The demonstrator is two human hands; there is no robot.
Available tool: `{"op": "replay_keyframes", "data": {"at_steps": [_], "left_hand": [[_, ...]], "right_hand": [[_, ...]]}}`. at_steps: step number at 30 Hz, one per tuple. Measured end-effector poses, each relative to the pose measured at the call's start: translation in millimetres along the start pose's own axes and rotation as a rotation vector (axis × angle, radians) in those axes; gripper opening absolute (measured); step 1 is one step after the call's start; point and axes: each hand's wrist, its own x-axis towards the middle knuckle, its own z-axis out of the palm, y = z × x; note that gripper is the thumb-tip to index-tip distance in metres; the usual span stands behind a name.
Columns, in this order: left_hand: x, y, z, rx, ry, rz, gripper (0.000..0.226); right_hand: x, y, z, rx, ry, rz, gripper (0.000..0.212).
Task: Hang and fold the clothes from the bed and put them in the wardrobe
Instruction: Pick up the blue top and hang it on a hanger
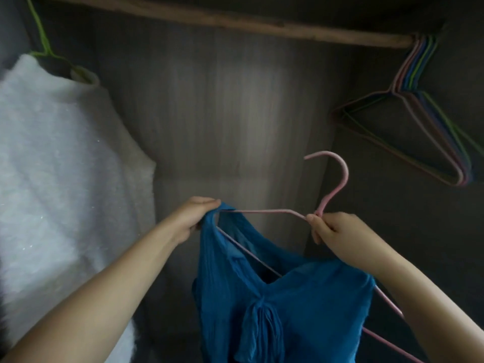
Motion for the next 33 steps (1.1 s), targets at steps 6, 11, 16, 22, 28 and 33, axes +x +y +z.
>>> {"op": "replay_keyframes", "data": {"at_steps": [6, 11, 16, 22, 28, 33], "left_hand": [[-9, -9, -8, 0.335, 0.137, 0.059, 0.02], [-46, 22, -2, 0.378, 0.259, 0.387, 0.015], [-93, 64, 19, 0.229, -0.036, 0.465, 0.03], [-115, 136, -38, 0.386, 0.406, 0.463, 0.021], [-110, 202, -105, 0.868, 0.771, 0.391, 0.019], [-92, 196, -146, 1.5, 0.836, 0.147, 0.035]], "right_hand": [[45, -48, 10, 0.745, -0.381, 0.093, 0.029], [94, -117, 6, 0.947, -0.417, 0.182, 0.026], [129, -202, -1, 0.858, -0.528, 0.004, 0.027], [148, -300, -18, 0.76, -0.359, -0.29, 0.017], [176, -378, -19, 0.356, -0.05, -0.488, 0.036], [192, -408, 19, -0.028, -0.078, -0.544, 0.034]]}}
